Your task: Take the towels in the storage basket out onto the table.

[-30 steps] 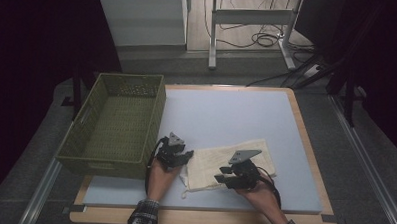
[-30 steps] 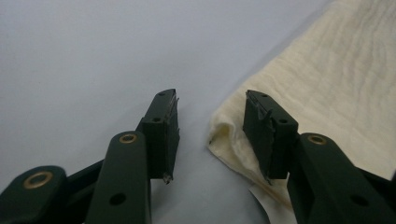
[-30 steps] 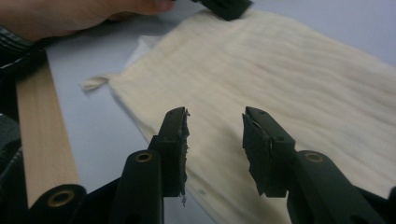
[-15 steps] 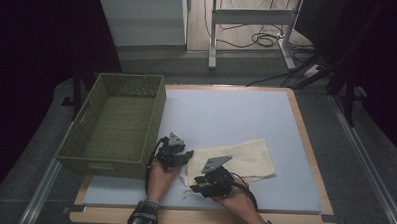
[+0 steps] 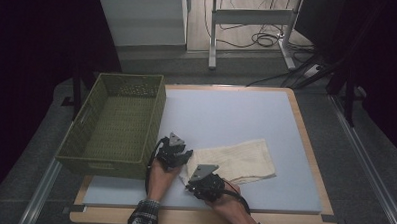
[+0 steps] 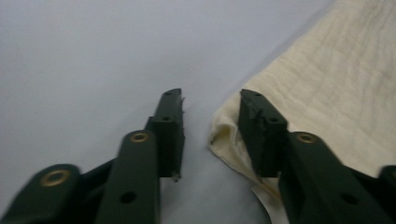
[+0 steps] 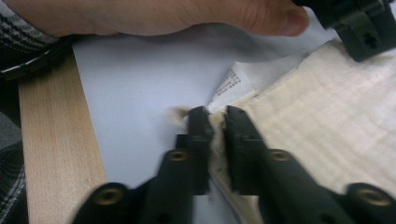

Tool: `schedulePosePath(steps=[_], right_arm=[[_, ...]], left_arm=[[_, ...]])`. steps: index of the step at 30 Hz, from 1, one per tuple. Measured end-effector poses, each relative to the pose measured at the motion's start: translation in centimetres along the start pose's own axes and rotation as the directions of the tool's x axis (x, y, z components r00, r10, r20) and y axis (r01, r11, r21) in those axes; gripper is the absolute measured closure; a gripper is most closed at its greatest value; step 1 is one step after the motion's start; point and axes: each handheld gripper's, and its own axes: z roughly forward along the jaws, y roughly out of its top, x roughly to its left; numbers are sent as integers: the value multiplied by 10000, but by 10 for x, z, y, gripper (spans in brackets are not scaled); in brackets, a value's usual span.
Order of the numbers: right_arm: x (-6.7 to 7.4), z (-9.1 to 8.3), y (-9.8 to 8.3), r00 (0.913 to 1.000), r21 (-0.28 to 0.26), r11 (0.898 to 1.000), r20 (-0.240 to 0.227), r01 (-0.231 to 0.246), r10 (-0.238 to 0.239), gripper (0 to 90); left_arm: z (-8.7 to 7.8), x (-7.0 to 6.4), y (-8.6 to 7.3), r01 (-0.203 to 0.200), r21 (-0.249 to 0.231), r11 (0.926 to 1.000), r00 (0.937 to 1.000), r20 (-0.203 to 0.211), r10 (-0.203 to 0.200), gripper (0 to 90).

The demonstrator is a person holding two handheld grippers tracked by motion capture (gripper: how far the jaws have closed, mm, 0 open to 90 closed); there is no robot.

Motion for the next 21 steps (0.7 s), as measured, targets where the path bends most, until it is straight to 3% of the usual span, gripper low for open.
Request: schedulePosePath(steps=[2,3,6,7,12,15,16,18,21], right_arm=[[-2,0,-1,9998,-73,9998,-76,-199,198,842],[-3,0,-1,9992,-101,9992,-148,-376,374,846],[-5,0,-1,9977,-127,9980,-309,-615,611,849],[-5,0,0,9967,-147,9977,-486,-658,650,850],[-3,3,5,9963,-344,9975,-615,-615,593,849],[-1,-2,10,9960,-590,9964,-694,-601,560,849],[-2,-8,11,9960,-815,9948,-705,-610,553,849],[-6,-17,11,9952,-989,9924,-722,-726,656,849],[-12,-29,10,9946,-1291,9881,-713,-837,750,848]], left_arm=[[0,-2,0,-347,16,9994,9990,273,346,808],[0,-4,1,-469,42,9989,9987,213,468,853],[0,-6,1,-351,-10,9994,9994,71,351,872],[-2,-7,2,-272,-63,9996,9992,-301,270,872],[-12,-13,8,-379,-234,9990,9961,-801,359,872],[-18,-15,13,-371,-491,9981,9972,-671,338,871],[-22,-15,19,-299,-765,9966,9985,-481,263,871],[-23,-15,22,-274,-872,9958,9991,-354,244,872],[-23,-18,33,-560,-1212,9910,9984,-110,550,871]])
